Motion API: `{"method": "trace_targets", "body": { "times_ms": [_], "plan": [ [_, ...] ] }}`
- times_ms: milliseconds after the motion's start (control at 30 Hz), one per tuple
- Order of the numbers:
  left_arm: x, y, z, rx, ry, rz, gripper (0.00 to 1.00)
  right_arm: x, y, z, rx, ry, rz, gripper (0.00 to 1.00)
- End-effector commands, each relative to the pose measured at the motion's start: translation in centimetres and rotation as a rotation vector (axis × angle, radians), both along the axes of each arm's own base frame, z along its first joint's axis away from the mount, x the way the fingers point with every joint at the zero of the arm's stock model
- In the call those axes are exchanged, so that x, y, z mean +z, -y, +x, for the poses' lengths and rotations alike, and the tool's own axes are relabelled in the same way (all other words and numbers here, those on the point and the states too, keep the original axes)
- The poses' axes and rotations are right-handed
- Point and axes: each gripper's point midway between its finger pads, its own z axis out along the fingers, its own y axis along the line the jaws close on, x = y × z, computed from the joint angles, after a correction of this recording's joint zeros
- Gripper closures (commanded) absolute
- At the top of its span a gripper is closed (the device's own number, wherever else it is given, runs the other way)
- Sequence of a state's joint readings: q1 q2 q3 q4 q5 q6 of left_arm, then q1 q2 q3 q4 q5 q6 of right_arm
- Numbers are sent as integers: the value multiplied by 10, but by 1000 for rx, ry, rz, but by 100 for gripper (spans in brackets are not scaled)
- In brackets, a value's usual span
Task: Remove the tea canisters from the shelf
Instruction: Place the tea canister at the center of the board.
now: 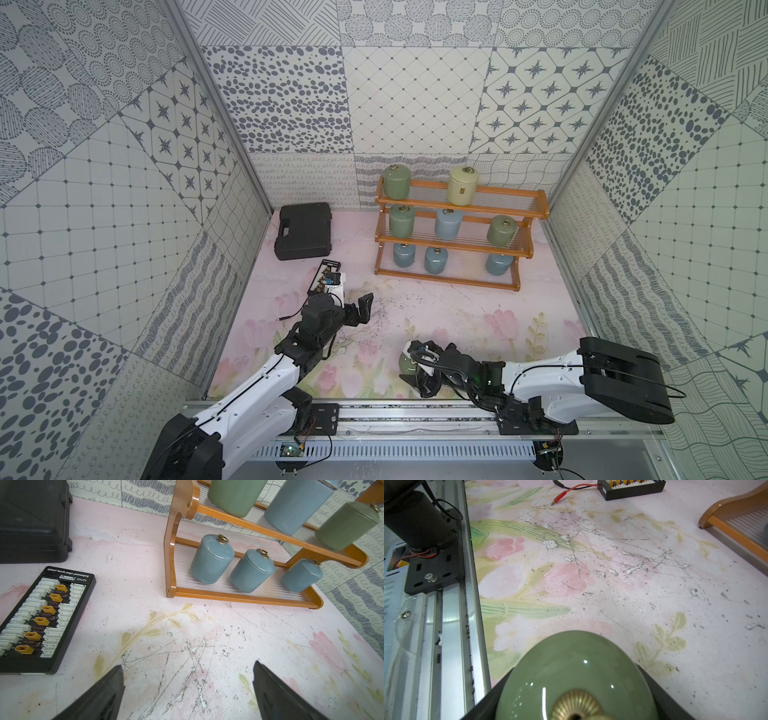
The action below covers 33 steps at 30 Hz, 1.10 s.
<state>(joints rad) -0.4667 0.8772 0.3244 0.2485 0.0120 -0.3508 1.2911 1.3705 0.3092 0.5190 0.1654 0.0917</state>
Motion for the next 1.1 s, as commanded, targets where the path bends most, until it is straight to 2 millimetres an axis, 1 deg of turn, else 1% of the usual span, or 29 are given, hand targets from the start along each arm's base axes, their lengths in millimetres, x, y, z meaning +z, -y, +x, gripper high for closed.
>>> {"method": "trace_targets", "body": {
  "times_ms": [0, 167, 300, 467, 600, 833, 967, 1067],
  "plan": [
    [-2, -2, 0, 12, -3, 1, 0, 1, 4, 2, -27, 10, 19, 13],
    [-3, -2, -1, 12, -6, 6, 0, 0, 7, 3, -36, 7, 13, 7],
    [-3, -3, -1, 11, -7, 12, 0, 5, 8, 3, -40, 10, 19, 1],
    [3, -4, -2, 14, 8, 10, 0, 20, 11, 2, -39, 16, 40, 0],
    [10, -7, -3, 18, 34, 22, 0, 39, 15, 2, -43, 26, 67, 0],
    [35, -5, 0, -9, 74, 69, 0, 79, 24, 0, -41, 57, 122, 0],
    [59, -2, 7, -15, 122, 80, 0, 101, 22, 0, -27, 77, 135, 0],
    [74, 3, 14, -25, 159, 84, 0, 110, 19, 2, -26, 91, 148, 0]
  ]
}}
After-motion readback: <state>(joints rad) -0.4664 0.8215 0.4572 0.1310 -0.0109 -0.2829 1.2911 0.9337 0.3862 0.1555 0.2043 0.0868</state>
